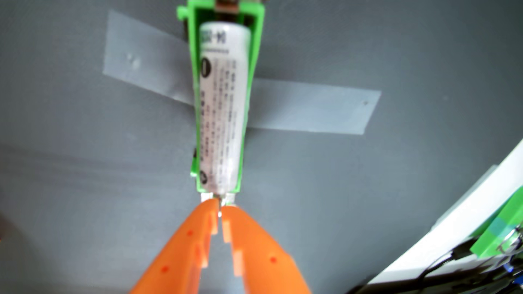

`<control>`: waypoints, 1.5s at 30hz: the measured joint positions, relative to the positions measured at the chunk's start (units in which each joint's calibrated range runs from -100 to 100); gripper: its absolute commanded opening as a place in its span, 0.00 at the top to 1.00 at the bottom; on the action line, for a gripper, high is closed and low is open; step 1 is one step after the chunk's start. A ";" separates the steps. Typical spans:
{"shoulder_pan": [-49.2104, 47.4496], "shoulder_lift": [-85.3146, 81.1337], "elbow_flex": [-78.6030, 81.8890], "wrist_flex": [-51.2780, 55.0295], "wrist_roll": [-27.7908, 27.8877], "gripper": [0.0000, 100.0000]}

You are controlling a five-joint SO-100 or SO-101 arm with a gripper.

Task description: Insert Battery

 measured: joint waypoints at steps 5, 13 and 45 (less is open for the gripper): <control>-0.57 0.00 0.00 0.00 0.00 0.98; -0.66 0.00 -0.09 0.00 0.10 0.98; -0.90 0.00 -2.08 0.08 0.15 0.98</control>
